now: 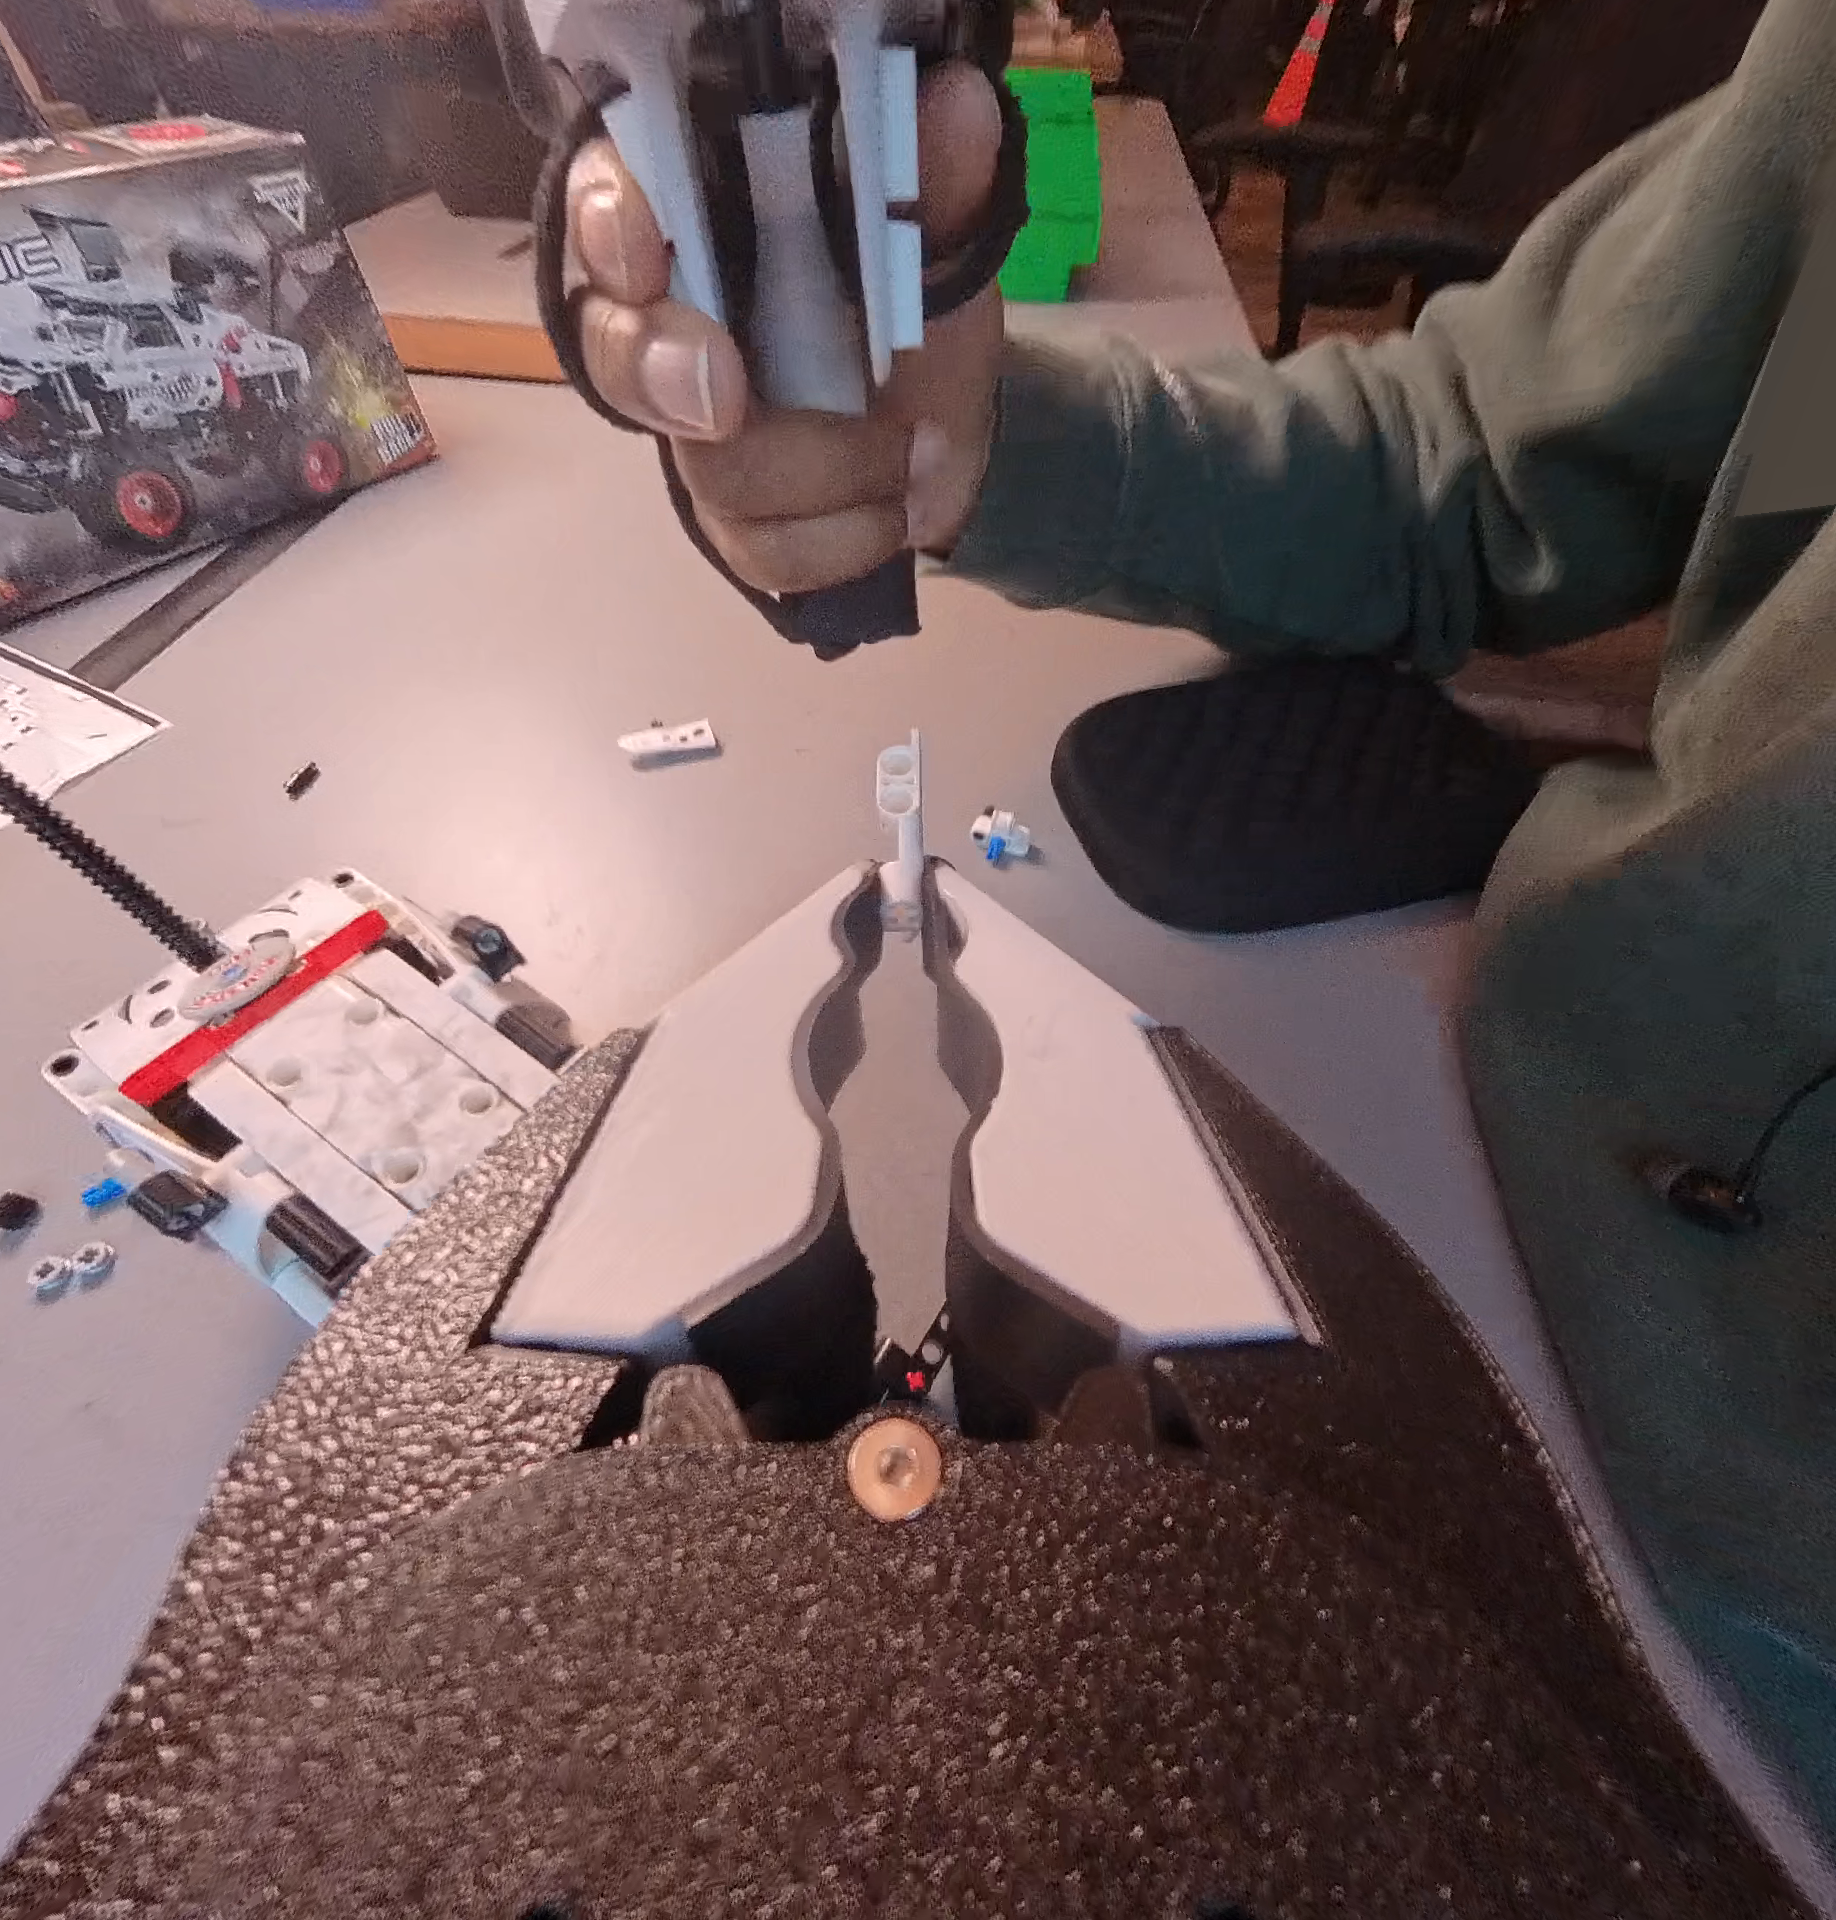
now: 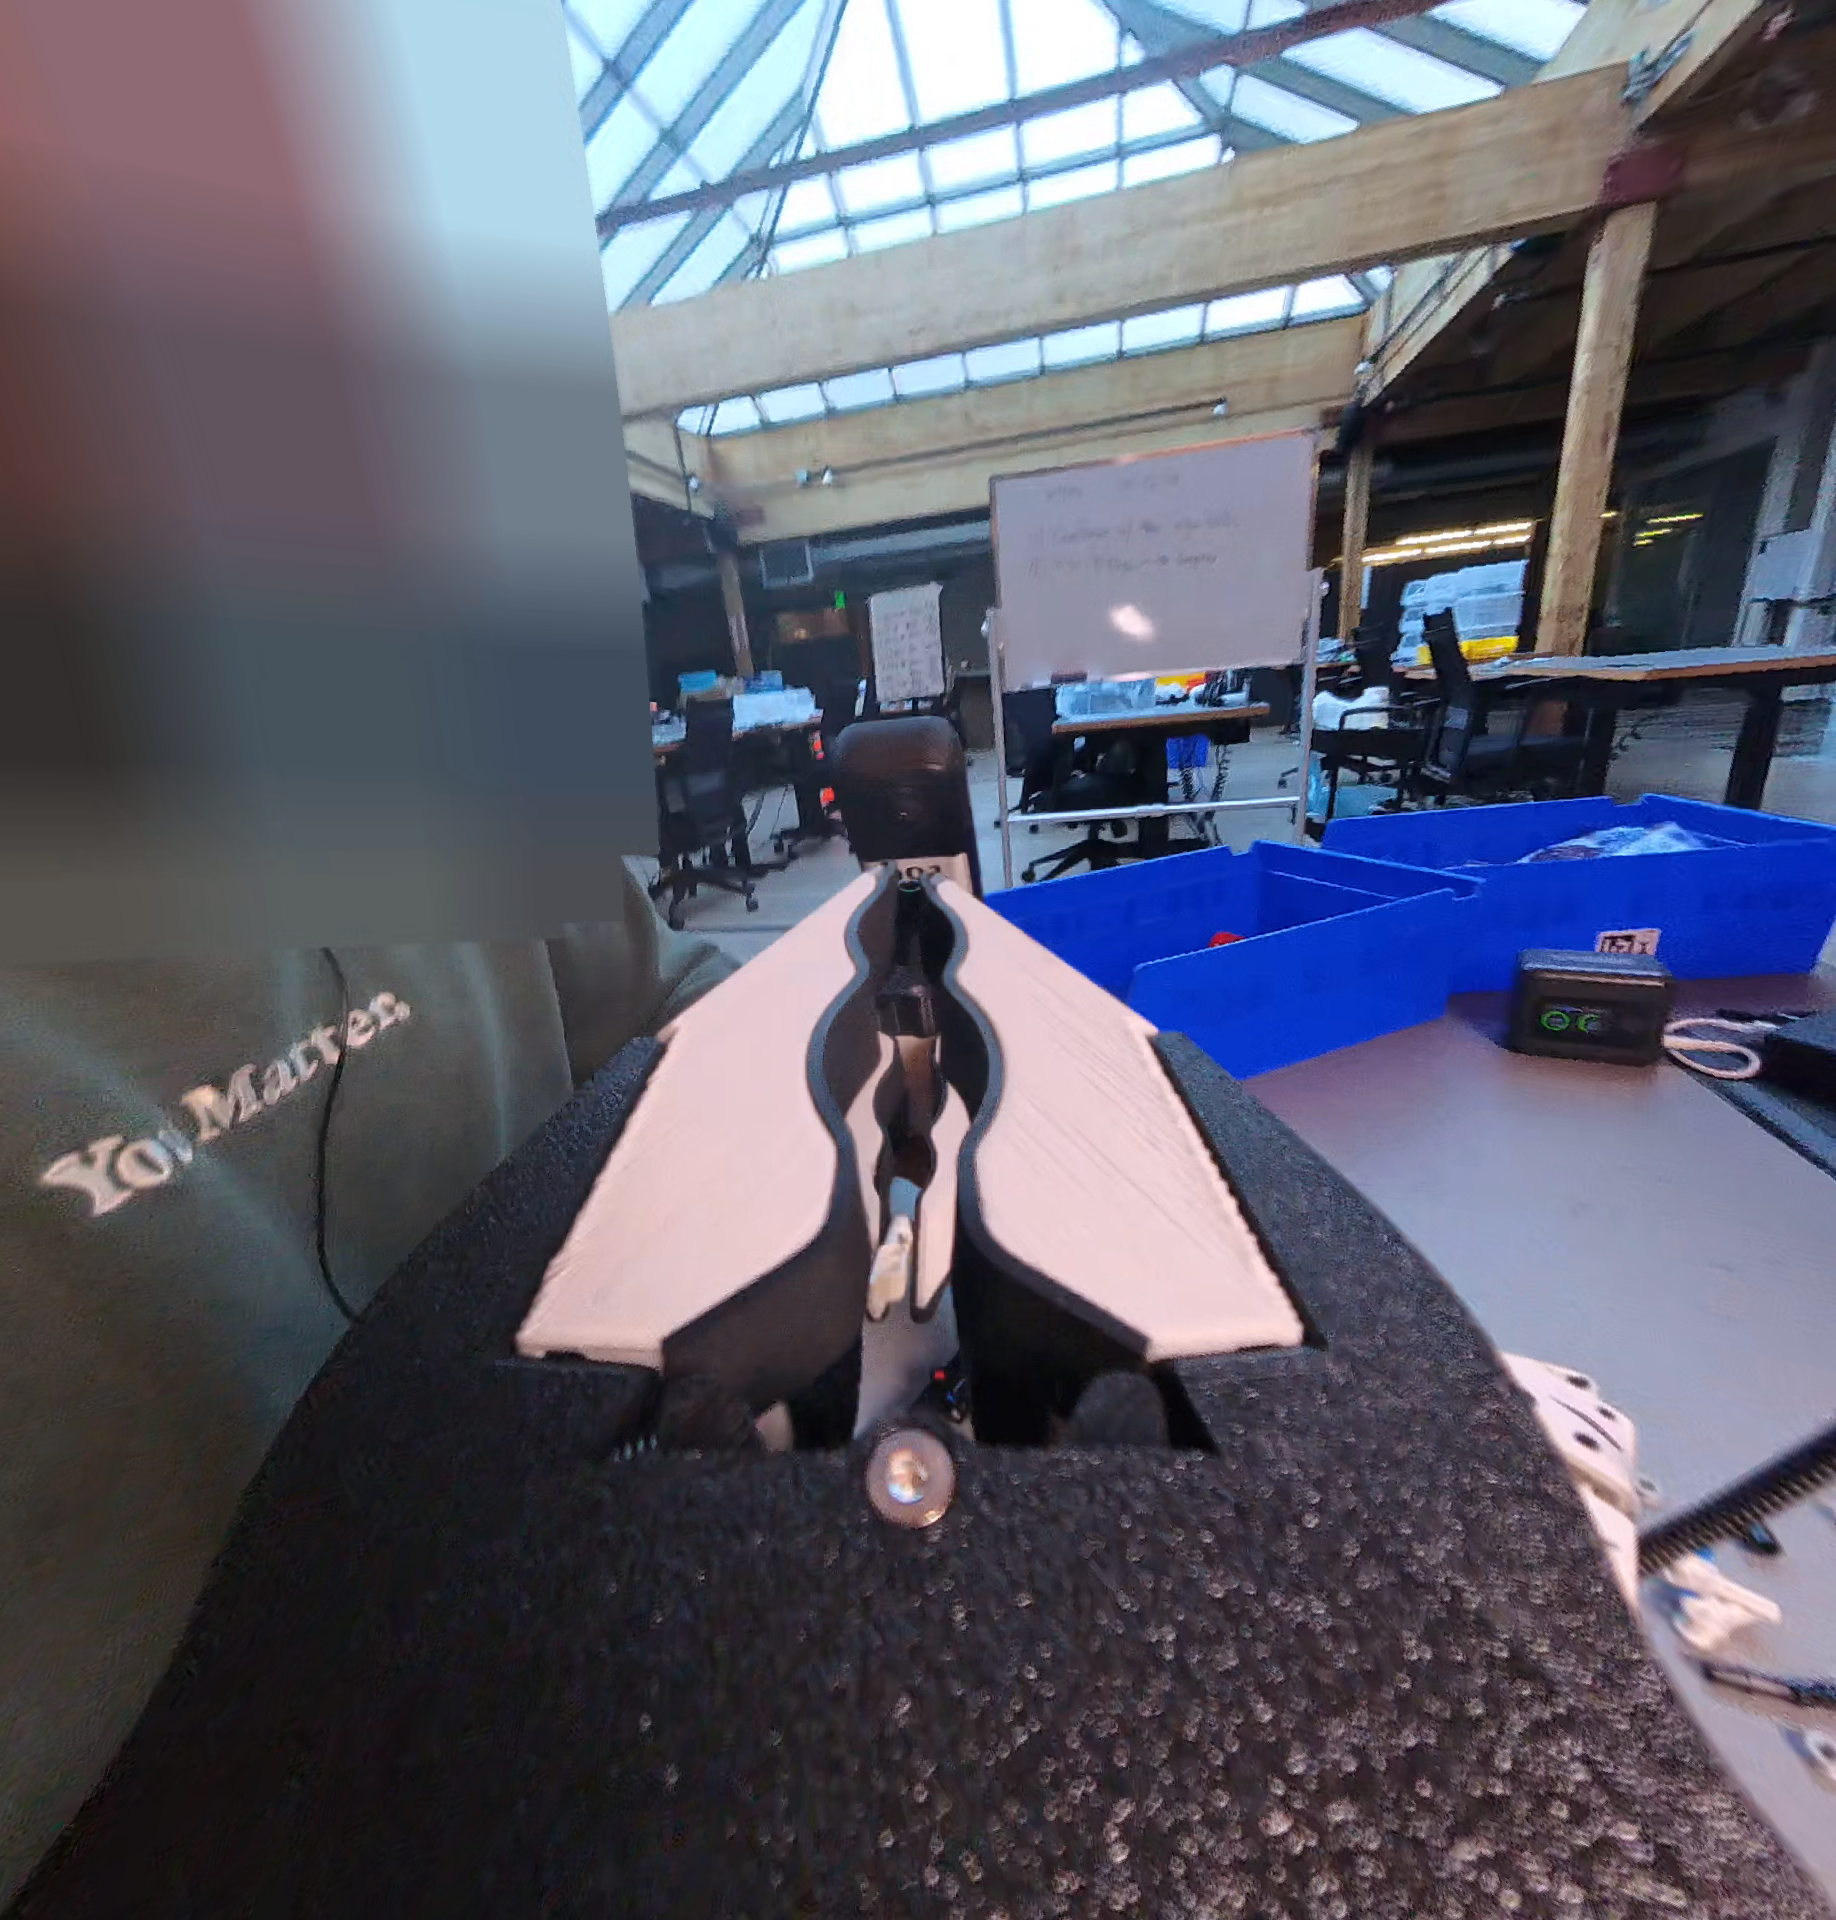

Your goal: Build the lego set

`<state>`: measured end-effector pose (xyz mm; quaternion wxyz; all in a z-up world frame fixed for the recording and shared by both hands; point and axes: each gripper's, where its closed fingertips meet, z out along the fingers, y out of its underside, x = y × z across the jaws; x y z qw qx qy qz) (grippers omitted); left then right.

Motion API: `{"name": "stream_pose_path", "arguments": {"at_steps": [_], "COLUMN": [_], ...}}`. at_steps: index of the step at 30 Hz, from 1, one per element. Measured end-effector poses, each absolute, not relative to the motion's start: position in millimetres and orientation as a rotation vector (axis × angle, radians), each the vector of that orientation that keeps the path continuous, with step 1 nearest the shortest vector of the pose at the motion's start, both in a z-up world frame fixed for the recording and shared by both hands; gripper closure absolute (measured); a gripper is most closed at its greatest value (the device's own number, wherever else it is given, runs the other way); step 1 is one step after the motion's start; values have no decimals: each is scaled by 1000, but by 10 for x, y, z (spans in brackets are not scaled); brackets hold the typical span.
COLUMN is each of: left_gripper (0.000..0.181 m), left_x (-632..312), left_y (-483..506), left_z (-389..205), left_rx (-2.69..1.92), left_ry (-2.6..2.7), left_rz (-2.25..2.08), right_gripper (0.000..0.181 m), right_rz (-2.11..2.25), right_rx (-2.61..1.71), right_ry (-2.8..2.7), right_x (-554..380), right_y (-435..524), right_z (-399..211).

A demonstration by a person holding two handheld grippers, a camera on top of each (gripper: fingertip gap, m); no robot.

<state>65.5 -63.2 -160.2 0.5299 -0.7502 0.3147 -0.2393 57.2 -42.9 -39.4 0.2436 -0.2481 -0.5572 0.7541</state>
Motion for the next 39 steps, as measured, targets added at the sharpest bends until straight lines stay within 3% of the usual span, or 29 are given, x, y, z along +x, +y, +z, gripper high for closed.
{"name": "stream_pose_path", "arguments": {"at_steps": [4, 10, 14, 18, 26, 39], "left_gripper": [177, 177, 176, 176, 176, 176], "left_x": [472, 123, -134, -368, -438, -397], "left_y": [-582, -485, -407, -334, -307, -279], "left_z": [-1598, -1336, -1307, -1418, -1462, -1541], "left_rx": [-1805, -1685, -1585, -1561, -1563, -1593], "left_ry": [637, 332, 39, -105, -127, -120], "left_rz": [-611, -839, -1093, -1129, -1104, -1099], "right_gripper": [179, 179, 178, 178, 153, 128], "right_rz": [1842, 1249, 1001, 1002, 1183, 2071], "right_rx": [-958, -1582, -1760, -1834, -1884, -1797], "right_ry": [-1422, -1482, -1684, -1801, -1707, -1352], "right_x": [352, -163, -478, -761, -946, -597], "right_y": [159, 1174, 1378, 1284, 1294, 1109], "right_z": [-639, -1626, -2269, -2507, -2395, -1606]}}
